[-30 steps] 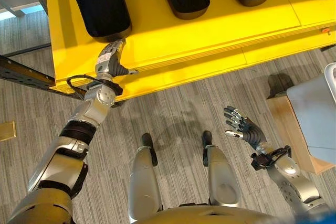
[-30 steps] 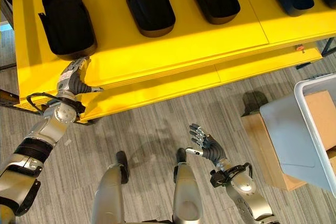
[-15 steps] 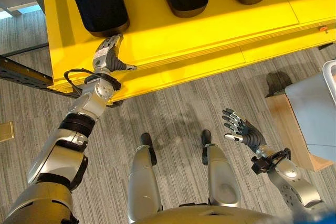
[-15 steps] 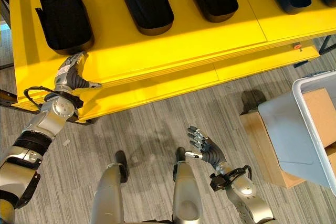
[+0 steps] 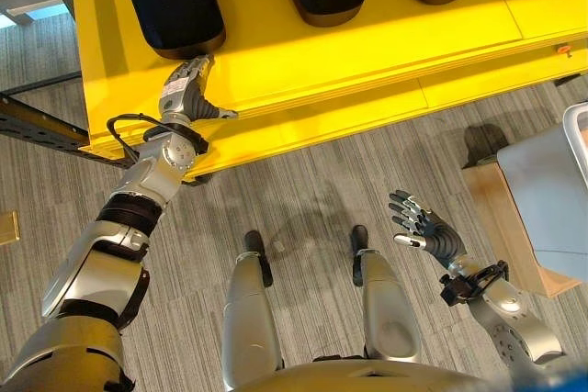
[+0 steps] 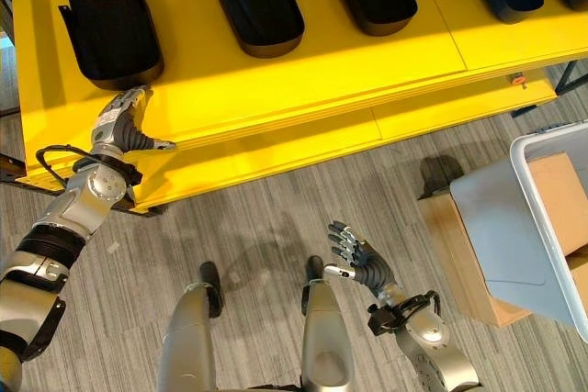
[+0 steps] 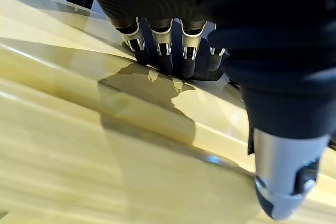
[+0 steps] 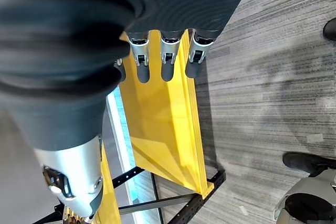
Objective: Move parts from the plastic box to the shelf.
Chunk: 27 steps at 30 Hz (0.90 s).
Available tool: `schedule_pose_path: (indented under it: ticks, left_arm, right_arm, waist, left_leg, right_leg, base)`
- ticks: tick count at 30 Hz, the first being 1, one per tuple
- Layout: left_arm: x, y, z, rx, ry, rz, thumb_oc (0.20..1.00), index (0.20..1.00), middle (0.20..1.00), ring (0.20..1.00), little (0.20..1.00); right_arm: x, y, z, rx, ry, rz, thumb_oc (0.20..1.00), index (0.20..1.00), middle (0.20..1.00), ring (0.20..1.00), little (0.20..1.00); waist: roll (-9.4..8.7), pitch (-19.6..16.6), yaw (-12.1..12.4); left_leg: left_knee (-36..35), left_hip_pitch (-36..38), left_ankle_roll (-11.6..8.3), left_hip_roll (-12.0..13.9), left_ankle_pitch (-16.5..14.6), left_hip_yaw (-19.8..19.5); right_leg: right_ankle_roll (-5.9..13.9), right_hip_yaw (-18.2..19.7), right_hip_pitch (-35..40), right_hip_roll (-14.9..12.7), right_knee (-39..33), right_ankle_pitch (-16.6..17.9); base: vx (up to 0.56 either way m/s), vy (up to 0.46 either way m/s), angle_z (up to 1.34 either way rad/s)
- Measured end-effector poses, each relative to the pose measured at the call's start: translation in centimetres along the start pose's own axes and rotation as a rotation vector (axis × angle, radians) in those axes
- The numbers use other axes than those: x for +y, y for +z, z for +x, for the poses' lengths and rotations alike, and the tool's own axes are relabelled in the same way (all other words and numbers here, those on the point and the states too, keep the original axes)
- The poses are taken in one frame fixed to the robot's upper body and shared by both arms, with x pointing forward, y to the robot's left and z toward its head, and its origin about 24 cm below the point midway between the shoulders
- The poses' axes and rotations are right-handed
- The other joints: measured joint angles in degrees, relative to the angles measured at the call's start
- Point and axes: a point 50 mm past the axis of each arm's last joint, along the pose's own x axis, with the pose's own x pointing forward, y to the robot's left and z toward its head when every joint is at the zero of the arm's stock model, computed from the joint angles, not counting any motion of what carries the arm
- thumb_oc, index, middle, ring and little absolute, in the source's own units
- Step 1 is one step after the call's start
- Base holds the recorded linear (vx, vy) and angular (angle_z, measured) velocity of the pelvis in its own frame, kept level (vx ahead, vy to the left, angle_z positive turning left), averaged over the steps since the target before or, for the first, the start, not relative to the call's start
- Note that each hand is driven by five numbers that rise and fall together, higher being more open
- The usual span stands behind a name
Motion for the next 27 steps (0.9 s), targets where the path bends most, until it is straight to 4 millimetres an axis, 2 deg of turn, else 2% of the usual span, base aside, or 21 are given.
schedule_pose_path:
  ticks: [13,17,27]
  left_arm:
    - [0.12,-0.16,0.38,0.007,-0.010,0.007,1.000,1.000,1.000,1.000,1.000]
    - [0.29,-0.31,0.35,0.003,-0.012,0.017,1.000,1.000,1.000,1.000,1.000]
    - [0.42,-0.46,0.46,-0.005,-0.021,0.037,1.000,1.000,1.000,1.000,1.000]
  right_arm:
    - [0.03,-0.78,-0.78,0.030,-0.012,0.015,1.000,1.000,1.000,1.000,1.000]
    - [0.03,-0.78,-0.78,0.030,-0.012,0.015,1.000,1.000,1.000,1.000,1.000]
    - [0.04,-0.78,-0.78,0.030,-0.011,0.015,1.000,1.000,1.000,1.000,1.000]
  waist:
    - [-0.51,-0.3,-0.1]
    - [-1.08,-0.7,-0.1]
    - [-1.15,-0.7,-0.1]
  left_leg:
    - [0.1,-0.1,-0.26,0.1,-0.2,0.1]
    - [0.0,-0.2,-0.28,0.1,-0.2,0.1]
    - [0.1,-0.2,-0.23,0.1,-0.3,0.1]
  right_leg:
    - [-0.05,0.1,-0.2,0.0,0.1,0.0]
    - [-0.06,0.1,-0.4,0.0,0.2,0.1]
    - [-0.07,0.1,-0.4,0.1,0.1,0.1]
  base:
    - [0.00,0.000,0.00]
    - [0.00,0.000,0.00]
    - [0.00,0.000,0.00]
